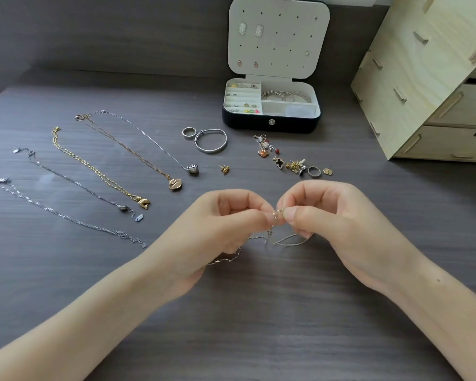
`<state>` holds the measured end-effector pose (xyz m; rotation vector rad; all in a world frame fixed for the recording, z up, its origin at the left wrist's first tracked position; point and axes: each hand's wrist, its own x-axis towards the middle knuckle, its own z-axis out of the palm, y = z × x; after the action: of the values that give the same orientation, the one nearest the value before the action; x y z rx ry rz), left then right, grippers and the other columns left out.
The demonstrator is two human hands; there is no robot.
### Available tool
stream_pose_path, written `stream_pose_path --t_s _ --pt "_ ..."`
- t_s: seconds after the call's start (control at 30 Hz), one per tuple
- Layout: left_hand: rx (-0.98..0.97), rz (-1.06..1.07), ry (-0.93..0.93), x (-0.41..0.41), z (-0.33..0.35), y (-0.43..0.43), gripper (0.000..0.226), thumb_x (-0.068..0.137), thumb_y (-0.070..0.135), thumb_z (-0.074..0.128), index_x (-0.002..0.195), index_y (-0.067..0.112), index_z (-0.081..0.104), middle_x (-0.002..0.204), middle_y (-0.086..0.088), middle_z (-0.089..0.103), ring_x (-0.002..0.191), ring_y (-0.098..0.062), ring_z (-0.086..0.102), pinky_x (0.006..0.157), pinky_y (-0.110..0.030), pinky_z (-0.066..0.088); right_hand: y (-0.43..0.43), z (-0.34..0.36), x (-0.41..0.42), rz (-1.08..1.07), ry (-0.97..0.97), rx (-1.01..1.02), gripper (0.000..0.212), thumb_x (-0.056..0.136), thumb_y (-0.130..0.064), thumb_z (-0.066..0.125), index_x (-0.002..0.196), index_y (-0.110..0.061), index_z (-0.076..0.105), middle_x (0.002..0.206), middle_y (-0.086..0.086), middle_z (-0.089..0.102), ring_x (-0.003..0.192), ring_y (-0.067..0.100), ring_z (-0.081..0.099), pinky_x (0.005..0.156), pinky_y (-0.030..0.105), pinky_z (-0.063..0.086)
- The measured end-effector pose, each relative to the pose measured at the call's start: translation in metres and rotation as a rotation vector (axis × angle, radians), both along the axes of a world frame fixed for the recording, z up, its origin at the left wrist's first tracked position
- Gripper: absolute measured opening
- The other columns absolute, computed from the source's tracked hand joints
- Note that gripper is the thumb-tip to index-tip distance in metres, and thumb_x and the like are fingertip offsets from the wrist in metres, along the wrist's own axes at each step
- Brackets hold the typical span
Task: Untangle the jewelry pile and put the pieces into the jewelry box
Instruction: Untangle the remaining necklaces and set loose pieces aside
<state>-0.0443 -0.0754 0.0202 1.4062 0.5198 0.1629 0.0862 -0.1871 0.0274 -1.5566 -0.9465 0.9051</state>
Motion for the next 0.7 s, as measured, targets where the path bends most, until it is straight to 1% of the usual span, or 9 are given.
stream_pose_path --t_s 0.03,0.1,0.2,0.23,0.3,0.4,0.5,0.6,0.7 --pt "-0.039 -0.017 -0.011 -0.0009 -0.0004 0.0013 0.006 0.067 0.020 0.064 0.063 0.023 0.066 0.047 0.009 0.030 0.044 -0.008 0.020 0.045 -0.020 0.015 -0.0005 0.0001 -0.0002 0.013 -0.014 0.011 0.007 0.068 -0.019 0.059 0.062 -0.019 0.063 0.064 -0.003 0.057 0.057 0.005 0.045 0.057 0.018 0.037" --pt "-0.110 -0.056 -0.044 -0.0016 -0.0006 0.0034 0.003 0.067 0.019 0.062 0.065 0.020 0.065 0.048 0.007 0.027 0.046 -0.010 0.018 0.048 -0.025 0.013 -0.0012 0.0000 -0.0001 0.037 -0.039 0.031 0.007 0.071 -0.017 0.059 0.065 -0.019 0.062 0.067 -0.004 0.058 0.059 0.004 0.048 0.057 0.014 0.039" --pt "-0.182 -0.090 -0.077 -0.0023 0.0000 0.0046 0.014 0.064 0.032 0.062 0.067 0.019 0.065 0.048 0.006 0.026 0.047 -0.011 0.016 0.050 -0.028 0.012 -0.0018 0.0000 0.0005 0.072 -0.032 0.056 0.008 0.074 -0.015 0.058 0.068 -0.018 0.061 0.069 -0.004 0.058 0.063 0.006 0.049 0.059 0.014 0.041" --pt "-0.182 -0.097 -0.076 -0.0024 -0.0002 0.0048 0.014 0.064 0.033 0.063 0.066 0.020 0.065 0.047 0.007 0.027 0.047 -0.011 0.016 0.050 -0.027 0.012 -0.0021 -0.0001 0.0006 0.079 -0.030 0.059 0.008 0.075 -0.015 0.059 0.068 -0.019 0.062 0.069 -0.003 0.059 0.064 0.008 0.050 0.060 0.015 0.042" --pt "-0.168 -0.108 -0.070 -0.0026 -0.0001 0.0043 0.010 0.067 0.030 0.065 0.064 0.021 0.065 0.047 0.009 0.027 0.046 -0.010 0.017 0.049 -0.025 0.013 -0.0026 0.0002 0.0007 0.089 -0.025 0.068 0.010 0.075 -0.015 0.059 0.067 -0.021 0.062 0.070 -0.002 0.059 0.067 0.010 0.051 0.062 0.016 0.043" --pt "-0.176 -0.084 -0.058 -0.0019 -0.0004 0.0038 0.007 0.070 0.020 0.065 0.063 0.021 0.065 0.046 0.009 0.026 0.045 -0.008 0.018 0.047 -0.022 0.014 -0.0037 0.0006 0.0018 0.107 -0.056 0.066 0.011 0.074 -0.016 0.059 0.065 -0.021 0.062 0.069 -0.002 0.057 0.064 0.009 0.049 0.059 0.017 0.041" --pt "-0.170 -0.037 -0.067 -0.0009 -0.0001 0.0028 0.012 0.072 0.016 0.061 0.062 0.020 0.065 0.047 0.009 0.027 0.044 -0.007 0.019 0.046 -0.021 0.013 -0.0047 0.0000 0.0034 0.138 -0.141 0.064 0.005 0.071 -0.026 0.061 0.069 -0.022 0.062 0.068 0.000 0.054 0.064 0.013 0.046 0.059 0.022 0.039" --pt "-0.121 0.007 -0.083 -0.0002 0.0008 0.0014 0.009 0.070 0.016 0.063 0.063 0.020 0.066 0.047 0.009 0.029 0.044 -0.006 0.020 0.046 -0.020 0.013 -0.0056 -0.0021 0.0058 0.121 -0.158 0.093 0.022 0.066 -0.037 0.057 0.075 -0.019 0.064 0.069 0.002 0.056 0.065 0.024 0.047 0.060 0.026 0.039" --pt "-0.039 0.032 -0.110 -0.0003 0.0020 -0.0010 0.008 0.070 0.018 0.066 0.063 0.022 0.067 0.046 0.011 0.038 0.042 -0.004 0.026 0.043 -0.016 0.019 -0.0059 -0.0010 0.0059 0.084 -0.158 0.122 0.026 0.068 -0.039 0.058 0.080 -0.018 0.067 0.073 0.010 0.060 0.068 0.030 0.049 0.060 0.035 0.038"
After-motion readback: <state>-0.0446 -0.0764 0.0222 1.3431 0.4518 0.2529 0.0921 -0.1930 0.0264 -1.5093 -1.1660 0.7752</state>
